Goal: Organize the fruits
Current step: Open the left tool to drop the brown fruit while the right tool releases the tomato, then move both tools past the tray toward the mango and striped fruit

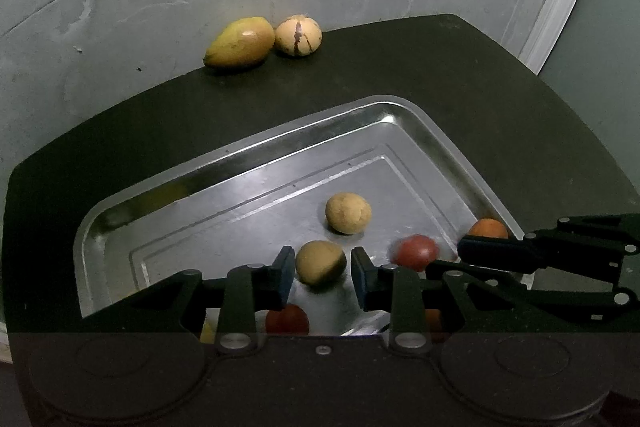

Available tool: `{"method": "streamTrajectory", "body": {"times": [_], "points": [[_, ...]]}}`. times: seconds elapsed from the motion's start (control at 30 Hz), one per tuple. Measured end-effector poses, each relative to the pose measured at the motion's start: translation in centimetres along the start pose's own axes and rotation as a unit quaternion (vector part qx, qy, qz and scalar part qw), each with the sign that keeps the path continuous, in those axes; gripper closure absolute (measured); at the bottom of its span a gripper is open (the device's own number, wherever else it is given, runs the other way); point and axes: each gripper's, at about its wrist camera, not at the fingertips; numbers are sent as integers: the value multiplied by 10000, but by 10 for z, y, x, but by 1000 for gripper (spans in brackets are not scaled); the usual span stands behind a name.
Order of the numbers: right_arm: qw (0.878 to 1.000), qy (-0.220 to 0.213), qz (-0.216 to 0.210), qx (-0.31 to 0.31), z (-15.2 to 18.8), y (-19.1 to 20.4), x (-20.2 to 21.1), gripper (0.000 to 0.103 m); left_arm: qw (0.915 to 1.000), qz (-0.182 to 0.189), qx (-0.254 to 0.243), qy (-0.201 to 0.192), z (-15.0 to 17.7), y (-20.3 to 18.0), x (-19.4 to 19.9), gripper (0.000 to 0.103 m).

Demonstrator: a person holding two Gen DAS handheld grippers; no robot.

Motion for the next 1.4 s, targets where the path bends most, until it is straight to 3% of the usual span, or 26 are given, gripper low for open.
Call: {"method": "streamTrajectory", "body": {"times": [0.23,0.4,0.53,0.6,0.87,1.1,1.2,1.4], "points": [[9999,-101,90,-30,2,5,10,63,9998,71,126,-151,4,10,14,52],[9997,-157,169,-91,5,8,20,33,9994,192,223,-208,14,27,28,26],[9996,-169,181,-136,8,14,27,13,9989,194,267,-318,29,43,39,19],[9996,-170,212,-125,10,18,31,5,9985,108,372,-393,36,50,45,8],[9966,-339,570,480,24,48,39,0,9934,10,827,-790,69,86,58,3],[9888,-213,941,1134,36,72,43,0,9846,-704,729,-1424,99,98,70,1],[9874,-110,1096,1132,35,77,43,0,9831,-945,521,-1479,109,98,72,1],[9846,-46,1319,1143,28,82,43,0,9836,-925,594,-1427,110,100,69,1]]}}
Point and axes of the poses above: each gripper's, at about its wrist camera, not at the fingertips, and x roughly against the way its jaws point, y to its left, z to its underside, and after that the axes turned 15 degrees about y, right-handed
